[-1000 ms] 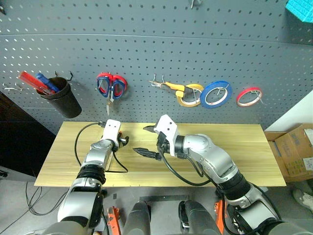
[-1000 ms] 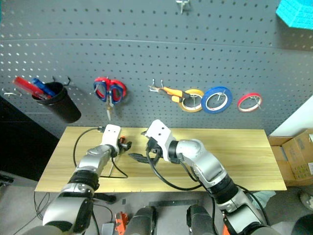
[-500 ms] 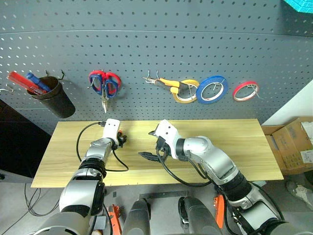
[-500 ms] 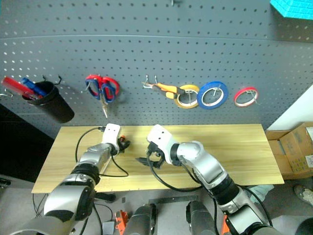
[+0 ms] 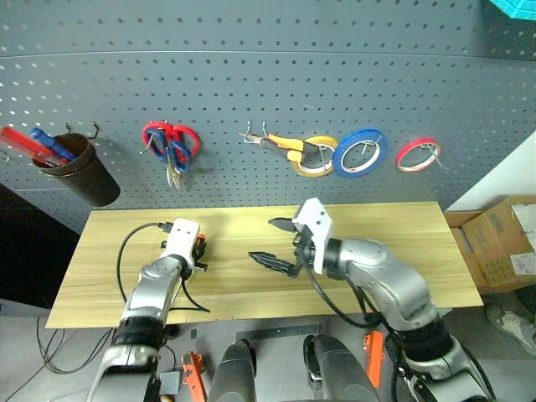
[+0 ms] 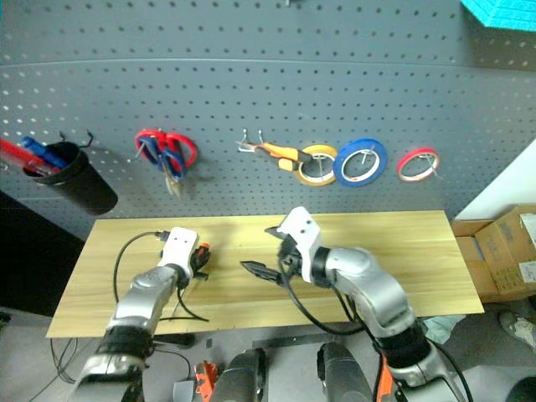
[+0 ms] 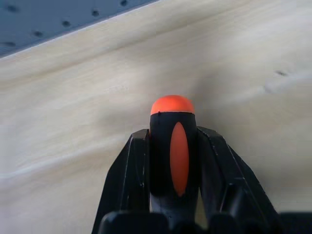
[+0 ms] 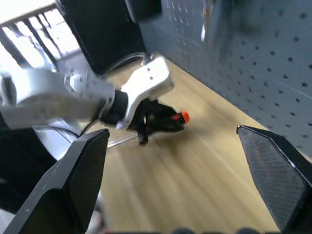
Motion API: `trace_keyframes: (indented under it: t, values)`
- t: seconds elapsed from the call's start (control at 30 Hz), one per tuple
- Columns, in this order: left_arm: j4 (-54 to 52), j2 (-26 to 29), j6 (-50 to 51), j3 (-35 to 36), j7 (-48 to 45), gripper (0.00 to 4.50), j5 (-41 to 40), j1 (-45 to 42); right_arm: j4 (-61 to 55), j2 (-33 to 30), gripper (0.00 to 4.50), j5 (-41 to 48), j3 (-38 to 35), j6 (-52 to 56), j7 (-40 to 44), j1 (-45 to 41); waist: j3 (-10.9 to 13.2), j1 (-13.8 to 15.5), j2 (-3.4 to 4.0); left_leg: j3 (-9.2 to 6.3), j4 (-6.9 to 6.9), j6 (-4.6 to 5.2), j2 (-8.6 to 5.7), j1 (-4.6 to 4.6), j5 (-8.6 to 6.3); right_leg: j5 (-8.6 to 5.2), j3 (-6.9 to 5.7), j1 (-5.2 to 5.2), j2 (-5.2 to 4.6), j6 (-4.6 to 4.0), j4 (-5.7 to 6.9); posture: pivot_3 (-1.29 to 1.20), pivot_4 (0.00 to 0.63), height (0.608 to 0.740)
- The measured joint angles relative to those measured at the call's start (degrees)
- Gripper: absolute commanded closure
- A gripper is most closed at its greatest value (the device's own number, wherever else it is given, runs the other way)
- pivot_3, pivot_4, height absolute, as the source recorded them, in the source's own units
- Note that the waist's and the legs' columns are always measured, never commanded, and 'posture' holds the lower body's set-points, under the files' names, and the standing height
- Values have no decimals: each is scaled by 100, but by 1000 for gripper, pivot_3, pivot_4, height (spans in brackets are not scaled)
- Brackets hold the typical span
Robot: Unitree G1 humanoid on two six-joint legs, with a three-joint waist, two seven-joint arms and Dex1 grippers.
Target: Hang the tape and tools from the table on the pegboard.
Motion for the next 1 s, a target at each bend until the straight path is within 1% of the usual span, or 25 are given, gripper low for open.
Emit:
trace_keyframes:
  t: [0.03, 0.1, 0.13, 0.2, 0.27, 0.33, 0.4, 0.53, 0.6, 0.67, 0.73, 0.83, 0.9, 1.0]
  values:
    - [-702, 1, 23, 55, 134, 3528, 95, 271, -214, 46, 0, 291, -209, 90, -2, 161, -4, 46, -5, -1, 0, -1, 0, -1, 0, 0, 0, 0, -2, 1, -2, 179, 128, 740]
    - [-2096, 86, -65, 106, 502, 3528, 544, 795, -660, 176, 0, 941, -621, 277, -54, 486, -26, 111, -13, -3, -2, -1, 0, -5, 0, -3, -1, 2, -18, 5, -7, 199, 105, 740]
    - [-2529, 159, -163, 133, 694, 3528, 808, 909, -769, 236, 0, 1194, -766, 365, -121, 517, -52, 139, -15, 3, -1, -1, -7, -5, 0, -6, -2, 1, -22, 10, -8, 205, 97, 740]
    - [-3078, 339, -441, 250, 1029, 3528, 1240, 851, -853, 461, 0, 1553, -1021, 436, -344, 429, -130, 200, -16, 16, 1, -13, -22, -4, 8, -16, -11, 3, -17, 27, -22, 218, 78, 740]
    - [-3180, 534, -714, 363, 1263, 3528, 1500, 329, -776, 689, 0, 1703, -1096, 440, -570, 48, -205, 235, -18, 31, 5, -18, -23, 17, 19, -4, -17, 25, 0, 25, -25, 227, 63, 740]
    - [-3049, 708, -960, 396, 1374, 3528, 1623, -229, -570, 844, 0, 1728, -1085, 356, -679, -284, -286, 274, -38, 41, 5, -9, -18, 24, 27, 7, -22, 34, 17, 20, -30, 229, 50, 740]
    - [-2621, 948, -1292, 430, 1455, 3528, 1674, -1194, -228, 969, 0, 1660, -1049, 179, -734, -651, -341, 350, -72, 45, 5, -3, -15, 25, 37, 23, -21, 34, 27, 14, -38, 235, 39, 740]
    - [-1297, 1114, -1904, 426, 1505, 3528, 1514, -2726, 350, 1098, 0, 1441, -907, -253, -732, -986, -518, 399, -68, 63, -1, -3, -11, 23, 44, 45, -3, 43, 32, 36, -74, 236, 23, 740]
    - [-71, 1092, -2183, 426, 1455, 3528, 1277, -3667, 666, 1162, 0, 1301, -878, -537, -732, -1206, -555, 439, -85, 62, 0, -4, -9, 13, 44, 47, -5, 35, 38, 40, -78, 231, 14, 740]
    - [881, 1088, -2404, 433, 1396, 3528, 1089, -4287, 834, 1222, 0, 1196, -840, -760, -723, -1296, -584, 468, -83, 64, -3, -4, -8, 12, 43, 48, -3, 34, 39, 39, -82, 229, 12, 740]
    - [1646, 1078, -2607, 451, 1359, 3528, 898, -4611, 944, 1225, 0, 1072, -796, -937, -706, -1296, -622, 469, -77, 71, -7, -6, -8, 13, 41, 63, 4, 33, 38, 14, -80, 223, 13, 740]
    - [2687, 1053, -2748, 591, 1284, 3528, 593, -4710, 967, 1185, 0, 935, -749, -1087, -706, -1267, -651, 465, -79, 71, -12, -7, -6, 14, 40, 64, 3, 28, 39, 11, -74, 210, 14, 740]
    - [3141, 1025, -2803, 710, 1278, 3528, 430, -4674, 962, 1142, 0, 883, -746, -1101, -712, -1201, -654, 481, -85, 65, -9, -7, -3, 10, 41, 65, -3, 26, 42, 9, -68, 205, 17, 740]
    - [3524, 1038, -2800, 901, 1279, 3528, 228, -4582, 938, 1069, 0, 867, -745, -1100, -736, -1039, -656, 489, -88, 65, -3, -7, -4, 12, 41, 65, -1, 27, 42, 9, -63, 202, 21, 740]
